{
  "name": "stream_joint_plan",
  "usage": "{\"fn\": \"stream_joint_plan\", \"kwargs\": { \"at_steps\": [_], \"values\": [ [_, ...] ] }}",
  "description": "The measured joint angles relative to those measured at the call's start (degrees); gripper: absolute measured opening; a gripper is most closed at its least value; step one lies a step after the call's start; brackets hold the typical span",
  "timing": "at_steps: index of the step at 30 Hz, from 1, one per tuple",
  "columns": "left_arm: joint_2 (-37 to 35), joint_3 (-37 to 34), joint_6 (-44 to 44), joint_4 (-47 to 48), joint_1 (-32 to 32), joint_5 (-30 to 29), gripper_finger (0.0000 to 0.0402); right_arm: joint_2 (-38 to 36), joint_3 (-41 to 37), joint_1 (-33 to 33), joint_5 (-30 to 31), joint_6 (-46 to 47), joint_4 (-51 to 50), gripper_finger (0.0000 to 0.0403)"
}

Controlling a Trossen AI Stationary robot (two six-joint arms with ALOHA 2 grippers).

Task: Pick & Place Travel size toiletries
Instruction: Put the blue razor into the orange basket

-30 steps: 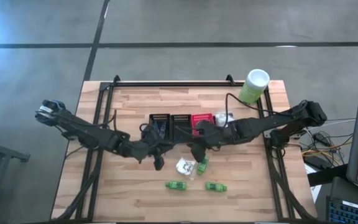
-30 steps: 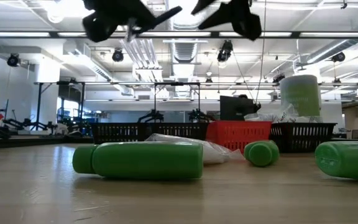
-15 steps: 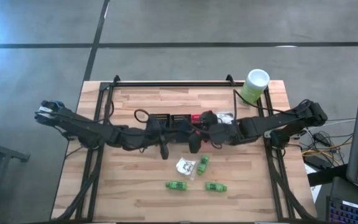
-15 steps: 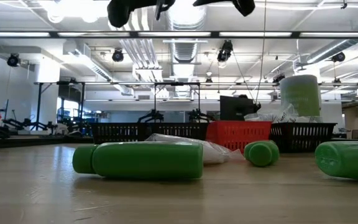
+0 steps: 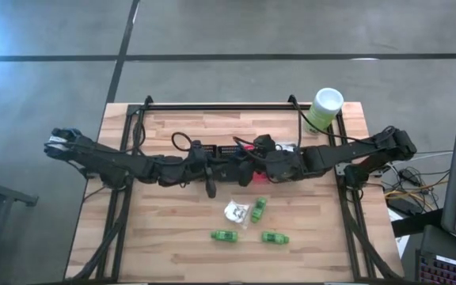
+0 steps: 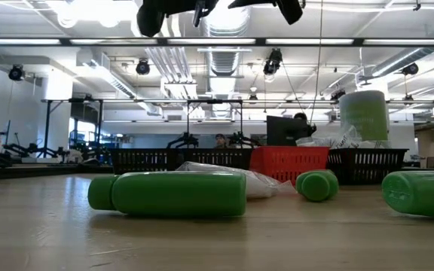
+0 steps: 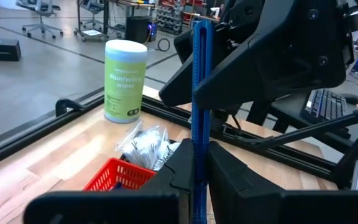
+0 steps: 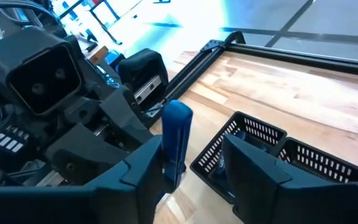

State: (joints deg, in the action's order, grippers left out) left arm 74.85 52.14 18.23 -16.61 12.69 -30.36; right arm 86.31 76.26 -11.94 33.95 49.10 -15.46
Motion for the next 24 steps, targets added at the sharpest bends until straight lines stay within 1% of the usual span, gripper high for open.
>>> {"fn": "stream_joint_plan", "kwargs": {
  "at_steps": [4,11,18,21,24],
  "values": [
    [0.02,0.00,-0.21,-0.05,-0.79,0.12,0.0026,-0.01,-0.04,0.23,0.09,0.26,0.02,0.0132],
    [0.04,0.00,-0.20,-0.14,-2.25,2.69,0.0026,-0.01,-0.17,0.60,0.11,-0.11,0.83,0.0094],
    [0.07,0.00,-0.21,0.03,-2.65,2.88,0.0026,0.00,-0.17,1.50,-0.87,-0.25,0.92,0.0049],
    [0.07,0.00,-0.22,0.07,-2.86,2.86,0.0026,-0.01,-0.17,1.83,-1.11,-1.18,0.94,0.0036],
    [0.07,0.00,-0.30,0.07,-3.11,2.94,0.0033,0.00,-0.17,2.15,-1.39,-2.27,0.96,0.0034]
  ]
}}
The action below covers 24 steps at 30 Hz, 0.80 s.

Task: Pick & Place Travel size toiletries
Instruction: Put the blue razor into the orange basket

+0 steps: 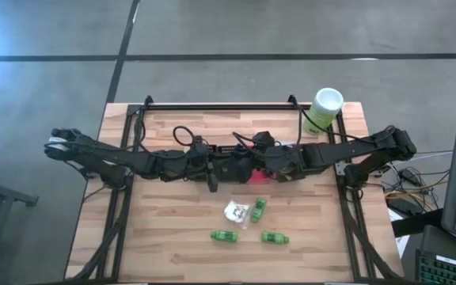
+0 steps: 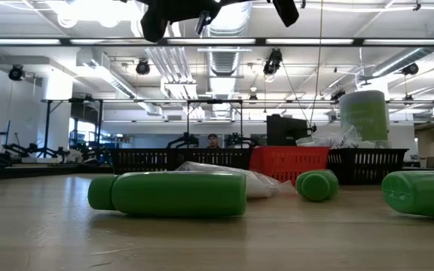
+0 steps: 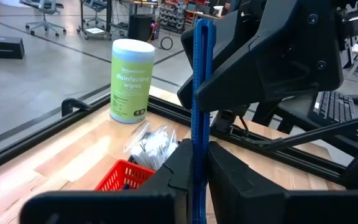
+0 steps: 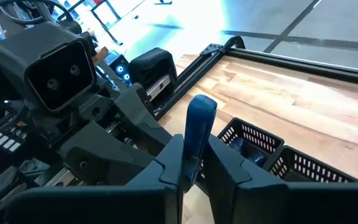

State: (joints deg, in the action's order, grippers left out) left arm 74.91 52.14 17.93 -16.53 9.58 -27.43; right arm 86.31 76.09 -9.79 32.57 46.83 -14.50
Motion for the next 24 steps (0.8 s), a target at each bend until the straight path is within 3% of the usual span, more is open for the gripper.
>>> {"fn": "stream_joint_plan", "kwargs": {
  "at_steps": [7,13,18,24],
  "values": [
    [0.00,0.00,0.68,0.95,-0.09,0.02,0.0095,0.02,-0.15,0.99,-0.25,-4.78,-0.72,0.0032],
    [-0.02,0.00,6.85,6.15,0.00,1.45,0.0167,0.02,-0.17,2.52,0.81,-12.10,-6.51,0.0034],
    [-1.02,0.00,12.25,15.64,0.12,5.96,0.0206,0.02,0.27,2.89,0.53,-26.13,-15.65,0.0036],
    [-3.80,0.00,14.51,27.81,0.88,12.22,0.0211,0.49,-0.56,2.89,-0.86,-51.44,-27.94,0.0037]
  ]
}}
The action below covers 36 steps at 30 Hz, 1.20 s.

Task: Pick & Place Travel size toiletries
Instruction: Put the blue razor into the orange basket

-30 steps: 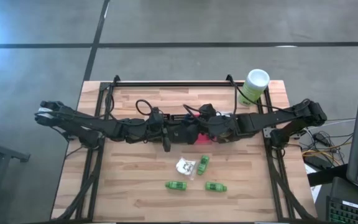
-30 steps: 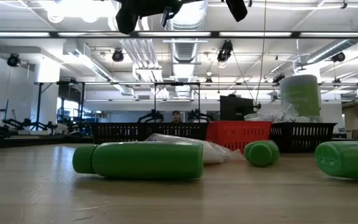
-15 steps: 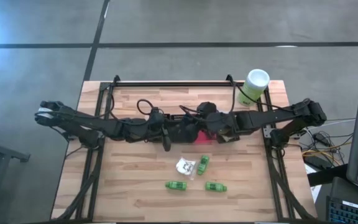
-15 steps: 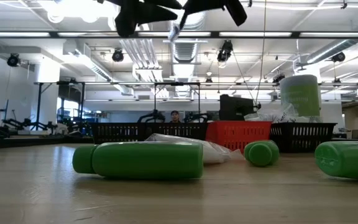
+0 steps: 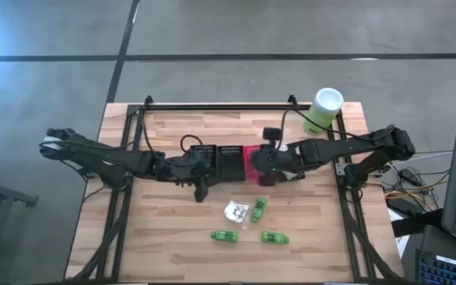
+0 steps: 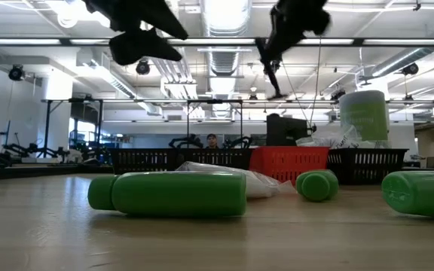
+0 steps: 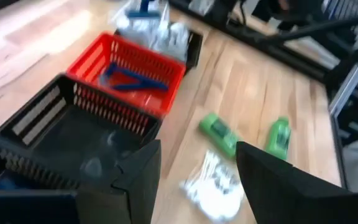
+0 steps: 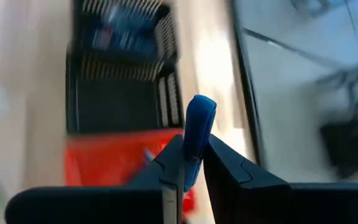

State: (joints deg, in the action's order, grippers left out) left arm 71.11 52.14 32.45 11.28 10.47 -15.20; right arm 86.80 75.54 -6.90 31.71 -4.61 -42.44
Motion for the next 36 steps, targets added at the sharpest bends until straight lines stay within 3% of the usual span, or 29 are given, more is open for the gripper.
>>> {"fn": "stream_joint_plan", "kwargs": {
  "at_steps": [7,11,15,26,36],
  "values": [
    [-2.64,-1.59,1.17,2.09,0.58,-0.30,0.0211,3.05,-3.49,-0.02,-0.73,-32.23,-0.55,0.0038],
    [-3.55,-3.62,4.35,2.04,0.62,-0.46,0.0211,4.16,-5.50,0.04,-4.55,-43.38,2.25,0.0038],
    [-4.04,-5.56,6.61,1.85,0.88,-1.41,0.0210,5.52,-6.06,0.33,-8.31,-44.24,2.69,0.0038],
    [-4.74,-8.39,7.26,0.29,0.91,-3.82,0.0209,9.23,-9.75,0.98,-8.22,-56.03,7.10,0.0044],
    [-4.79,-8.39,7.14,0.23,0.95,-3.91,0.0209,10.57,-12.97,1.42,-7.47,-61.08,7.45,0.0051]
  ]
}}
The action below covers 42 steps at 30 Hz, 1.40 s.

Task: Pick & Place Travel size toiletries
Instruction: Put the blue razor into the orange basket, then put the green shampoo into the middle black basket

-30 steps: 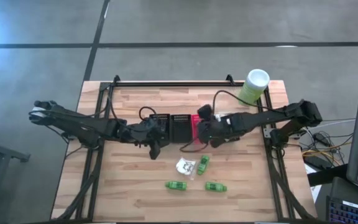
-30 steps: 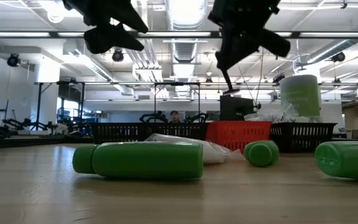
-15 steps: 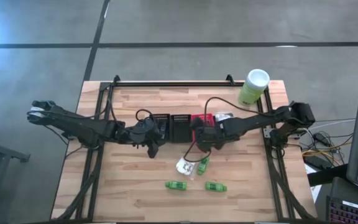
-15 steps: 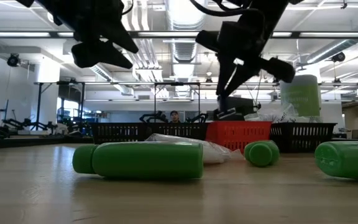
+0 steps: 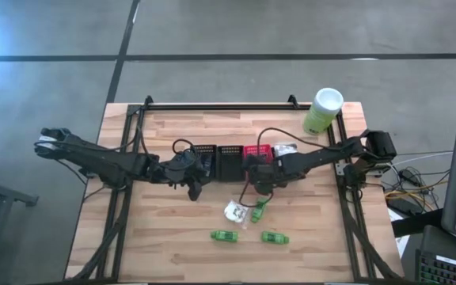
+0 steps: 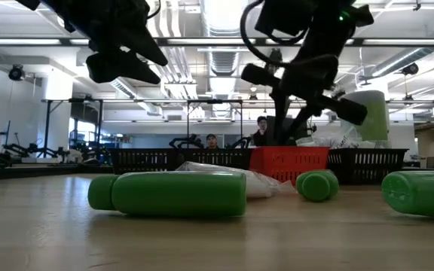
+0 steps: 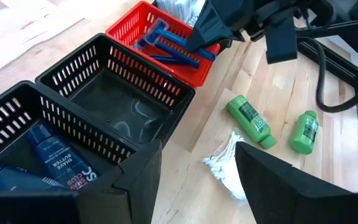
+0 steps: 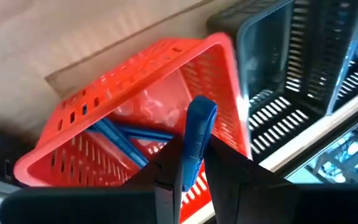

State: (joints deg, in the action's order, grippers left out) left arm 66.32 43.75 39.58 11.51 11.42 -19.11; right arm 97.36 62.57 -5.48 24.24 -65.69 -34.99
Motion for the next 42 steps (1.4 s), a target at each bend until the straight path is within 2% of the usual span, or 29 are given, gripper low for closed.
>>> {"fn": "stream_joint_plan", "kwargs": {
  "at_steps": [8,17,22,25,29,36,42],
  "values": [
    [0.00,0.00,0.66,-0.03,0.00,-0.02,0.0209,-0.09,-2.58,1.24,1.41,-0.35,1.31,0.0074],
    [0.00,0.00,2.05,-0.12,0.00,-0.04,0.0209,-0.46,-3.81,1.88,3.09,0.81,3.92,0.0145],
    [0.00,0.02,2.59,-0.55,0.00,-0.04,0.0209,-1.59,-2.15,0.29,8.30,3.89,3.47,0.0186],
    [0.00,0.02,2.46,-0.52,0.00,0.78,0.0209,-3.02,-0.37,-1.30,8.73,7.67,2.04,0.0206],
    [0.00,0.02,1.69,-0.34,0.07,5.23,0.0209,-5.30,2.23,-3.81,8.42,19.43,-1.21,0.0224],
    [0.00,0.02,1.63,1.19,0.37,7.56,0.0209,-7.20,7.40,-7.76,3.95,53.90,-13.75,0.0235],
    [-0.02,0.02,1.63,1.03,0.37,7.54,0.0209,-8.48,9.08,-11.12,5.08,66.63,-14.29,0.0223]
  ]
}}
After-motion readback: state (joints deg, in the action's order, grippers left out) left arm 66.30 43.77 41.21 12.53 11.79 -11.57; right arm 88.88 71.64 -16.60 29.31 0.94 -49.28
